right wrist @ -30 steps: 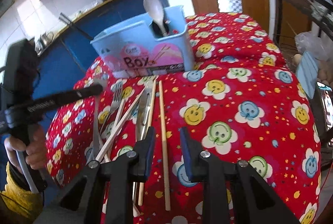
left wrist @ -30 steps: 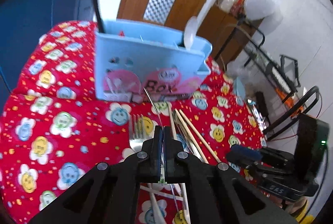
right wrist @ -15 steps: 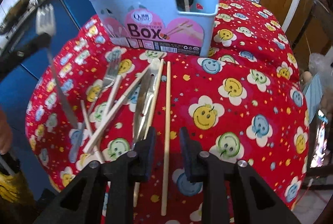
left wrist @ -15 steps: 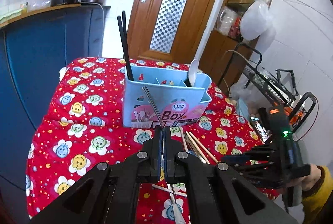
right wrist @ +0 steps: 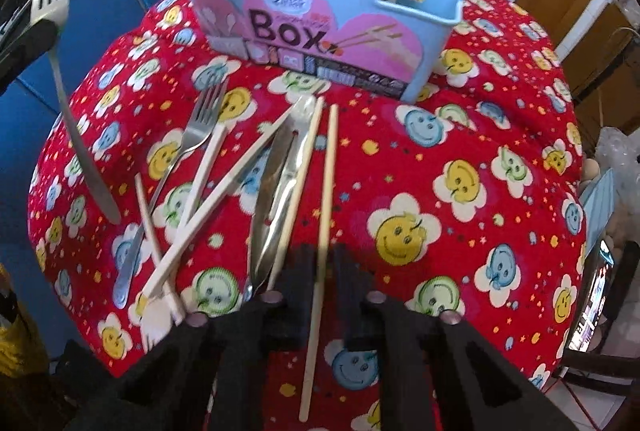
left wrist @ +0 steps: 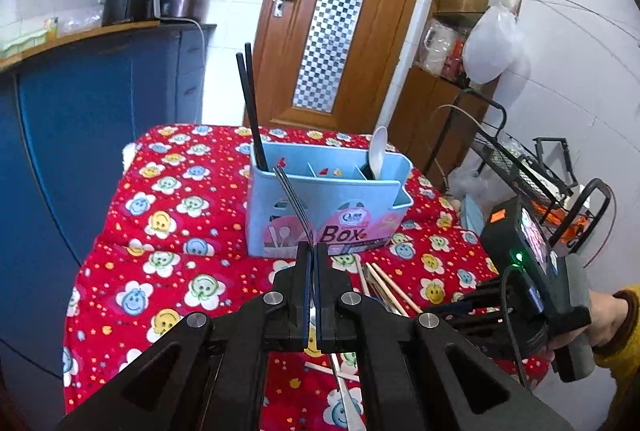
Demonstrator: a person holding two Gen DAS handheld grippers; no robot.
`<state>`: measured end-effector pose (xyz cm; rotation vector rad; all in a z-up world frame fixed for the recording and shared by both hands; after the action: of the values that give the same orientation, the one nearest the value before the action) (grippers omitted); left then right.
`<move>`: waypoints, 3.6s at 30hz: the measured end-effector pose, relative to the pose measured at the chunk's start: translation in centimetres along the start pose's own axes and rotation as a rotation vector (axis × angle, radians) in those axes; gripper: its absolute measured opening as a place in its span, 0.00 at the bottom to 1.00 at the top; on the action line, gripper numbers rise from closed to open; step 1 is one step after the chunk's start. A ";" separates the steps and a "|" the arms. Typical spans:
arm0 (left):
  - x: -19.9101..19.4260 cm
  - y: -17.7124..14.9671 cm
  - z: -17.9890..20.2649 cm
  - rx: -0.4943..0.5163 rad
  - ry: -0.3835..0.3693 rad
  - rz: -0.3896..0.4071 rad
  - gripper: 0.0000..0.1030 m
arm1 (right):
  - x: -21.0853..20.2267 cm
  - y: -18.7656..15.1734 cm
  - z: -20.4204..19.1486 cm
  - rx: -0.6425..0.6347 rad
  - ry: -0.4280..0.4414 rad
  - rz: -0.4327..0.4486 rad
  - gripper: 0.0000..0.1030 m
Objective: Organize utensils
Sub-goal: 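Lift the silver fork with the left gripper while the right grasps a wooden chopstick, then carry fork and chopstick over the blue box and open both grippers to drop them, then move the left gripper to another silver fork and close on it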
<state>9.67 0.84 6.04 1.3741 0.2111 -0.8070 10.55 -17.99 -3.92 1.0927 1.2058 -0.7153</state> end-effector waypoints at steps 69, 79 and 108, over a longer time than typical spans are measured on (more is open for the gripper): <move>5.3 13.1 0.9 0.050 0.228 0.274 0.01 | -11.9 9.2 6.1 0.239 0.125 1.048 0.06; 6.0 13.4 1.1 0.082 0.231 0.307 0.01 | -7.9 12.0 6.9 0.219 0.033 1.070 0.06; 1.6 12.4 2.8 0.084 0.156 0.306 0.28 | -12.4 7.0 5.7 0.230 0.106 1.052 0.20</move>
<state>17.63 -2.56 15.49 1.5053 0.0850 -0.4586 15.81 -22.16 9.91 1.7434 0.4835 0.0333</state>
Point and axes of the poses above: each gripper's, at about its wrist camera, not at the fingertips, and x roughly the way its jaws point, z to its right, y to its top, the point moved 4 cm from there along x, roughly the way its jaws point, and after that the axes turned 2 degrees about -z, right-handed, at the moved point
